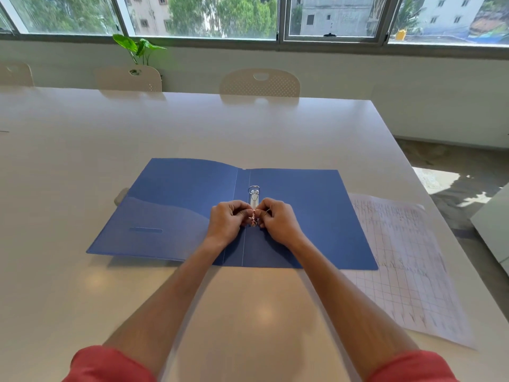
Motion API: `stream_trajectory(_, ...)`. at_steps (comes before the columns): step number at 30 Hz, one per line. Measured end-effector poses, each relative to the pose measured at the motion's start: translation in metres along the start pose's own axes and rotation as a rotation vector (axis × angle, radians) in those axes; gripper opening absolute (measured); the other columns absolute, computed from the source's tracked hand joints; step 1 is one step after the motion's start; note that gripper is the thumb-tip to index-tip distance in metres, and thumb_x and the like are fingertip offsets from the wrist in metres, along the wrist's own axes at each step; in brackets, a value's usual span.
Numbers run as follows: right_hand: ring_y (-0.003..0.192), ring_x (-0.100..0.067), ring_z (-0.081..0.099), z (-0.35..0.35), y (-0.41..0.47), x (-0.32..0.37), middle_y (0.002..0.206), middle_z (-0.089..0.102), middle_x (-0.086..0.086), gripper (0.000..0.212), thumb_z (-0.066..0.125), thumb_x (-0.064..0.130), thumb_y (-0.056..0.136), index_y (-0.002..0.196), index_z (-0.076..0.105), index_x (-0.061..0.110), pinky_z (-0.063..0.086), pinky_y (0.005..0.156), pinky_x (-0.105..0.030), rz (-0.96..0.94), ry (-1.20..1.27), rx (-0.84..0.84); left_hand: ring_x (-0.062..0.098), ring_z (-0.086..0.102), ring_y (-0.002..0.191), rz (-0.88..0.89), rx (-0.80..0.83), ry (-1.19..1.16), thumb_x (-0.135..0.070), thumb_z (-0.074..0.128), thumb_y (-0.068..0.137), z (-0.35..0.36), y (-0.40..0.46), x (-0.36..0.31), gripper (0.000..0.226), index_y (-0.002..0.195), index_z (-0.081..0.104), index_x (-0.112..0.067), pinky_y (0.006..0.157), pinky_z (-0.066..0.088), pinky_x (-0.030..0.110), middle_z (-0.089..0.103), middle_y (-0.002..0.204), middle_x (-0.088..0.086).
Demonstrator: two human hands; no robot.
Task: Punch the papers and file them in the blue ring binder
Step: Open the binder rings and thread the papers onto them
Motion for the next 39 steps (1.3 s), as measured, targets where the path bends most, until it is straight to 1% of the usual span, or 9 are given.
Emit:
stream_trajectory(4, 0.068, -0.027, 0.067, 0.003, -0.002, 0.001, 0.074, 0.070, -0.012, 0.013, 0.055, 0.004, 0.093, 0.084, 0.064, 0.004, 0.057, 0.072, -0.048, -0.015, -0.038, -0.017, 0.015, 0.070, 0.060, 0.021, -0.027, 0.039, -0.006, 0.068, 0.085, 0.000, 0.001, 0.003, 0.023, 0.074, 0.072, -0.026, 0.062, 0.058, 0.023, 0.073, 0.068, 0.000)
stream_trajectory(9, 0.068, -0.027, 0.067, 0.004, -0.002, 0.001, 0.074, 0.069, -0.010, 0.015, 0.054, 0.003, 0.093, 0.083, 0.063, 0.007, 0.057, 0.071, -0.047, -0.020, -0.036, -0.026, 0.015, 0.070, 0.059, 0.022, -0.029, 0.030, -0.003, 0.066, 0.086, -0.001, 0.002, 0.005, 0.025, 0.074, 0.072, -0.023, 0.061, 0.057, 0.021, 0.072, 0.068, 0.001)
stream_trajectory(13, 0.066, -0.025, 0.067, 0.005, -0.001, -0.002, 0.074, 0.069, -0.010, 0.018, 0.053, 0.001, 0.092, 0.080, 0.062, 0.011, 0.059, 0.069, -0.044, -0.012, -0.026, -0.044, 0.013, 0.069, 0.057, 0.022, -0.025, 0.035, 0.000, 0.063, 0.087, -0.001, 0.002, 0.004, 0.025, 0.074, 0.072, -0.019, 0.060, 0.057, 0.021, 0.071, 0.066, 0.000)
stream_trajectory(18, 0.061, -0.013, 0.064, 0.004, -0.001, -0.006, 0.077, 0.068, -0.011, 0.018, 0.051, -0.003, 0.093, 0.079, 0.061, 0.006, 0.060, 0.067, -0.036, -0.010, 0.009, -0.065, 0.011, 0.069, 0.059, 0.017, -0.059, 0.060, 0.002, 0.059, 0.089, -0.002, -0.002, 0.005, 0.021, 0.078, 0.072, -0.010, 0.059, 0.056, 0.017, 0.071, 0.070, 0.005)
stream_trajectory(23, 0.062, -0.013, 0.066, 0.005, -0.001, -0.008, 0.077, 0.069, -0.008, 0.018, 0.051, -0.002, 0.093, 0.081, 0.062, 0.005, 0.059, 0.064, -0.027, -0.016, 0.005, -0.082, 0.004, 0.068, 0.060, 0.056, -0.082, 0.092, 0.001, 0.058, 0.090, -0.001, -0.007, 0.004, 0.019, 0.085, 0.072, -0.009, 0.062, 0.056, 0.015, 0.069, 0.073, 0.003)
stream_trajectory(28, 0.063, -0.012, 0.066, 0.004, -0.002, -0.009, 0.076, 0.069, -0.006, 0.017, 0.053, 0.000, 0.094, 0.083, 0.064, 0.008, 0.058, 0.065, -0.024, -0.039, 0.008, -0.087, 0.009, 0.069, 0.062, 0.021, -0.061, 0.062, -0.004, 0.061, 0.090, -0.004, -0.006, 0.005, 0.013, 0.087, 0.073, -0.009, 0.065, 0.058, 0.019, 0.071, 0.075, 0.004)
stream_trajectory(34, 0.065, -0.011, 0.067, 0.001, -0.006, -0.006, 0.078, 0.068, -0.003, 0.012, 0.057, 0.007, 0.094, 0.088, 0.067, 0.010, 0.058, 0.068, -0.024, -0.045, 0.046, -0.061, 0.004, 0.068, 0.058, 0.114, -0.139, 0.108, -0.009, 0.065, 0.087, -0.003, -0.011, 0.004, 0.009, 0.088, 0.072, -0.015, 0.059, 0.051, 0.009, 0.071, 0.076, -0.002)
stream_trajectory(38, 0.073, -0.017, 0.070, -0.010, -0.005, -0.003, 0.088, 0.071, -0.003, 0.012, 0.065, 0.015, 0.091, 0.101, 0.070, 0.011, 0.060, 0.076, -0.031, -0.031, 0.076, -0.047, 0.012, 0.068, 0.062, 0.179, -0.207, 0.153, -0.009, 0.067, 0.085, -0.002, -0.011, 0.004, 0.013, 0.096, 0.071, -0.015, 0.064, 0.056, 0.022, 0.073, 0.086, 0.000)
stream_trajectory(39, 0.074, -0.019, 0.070, -0.015, -0.004, -0.001, 0.090, 0.071, -0.003, 0.014, 0.067, 0.016, 0.090, 0.102, 0.070, 0.011, 0.060, 0.077, -0.033, -0.030, 0.086, -0.060, 0.011, 0.066, 0.063, 0.204, -0.224, 0.164, -0.008, 0.067, 0.085, -0.001, -0.011, 0.004, 0.015, 0.098, 0.071, -0.015, 0.063, 0.055, 0.021, 0.073, 0.090, 0.000)
Point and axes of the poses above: each hand's wrist, its own y-axis towards the middle knuckle, its own z-axis out of the palm, x = y × z, the point moved 1 cm from there along y, towards the middle knuckle
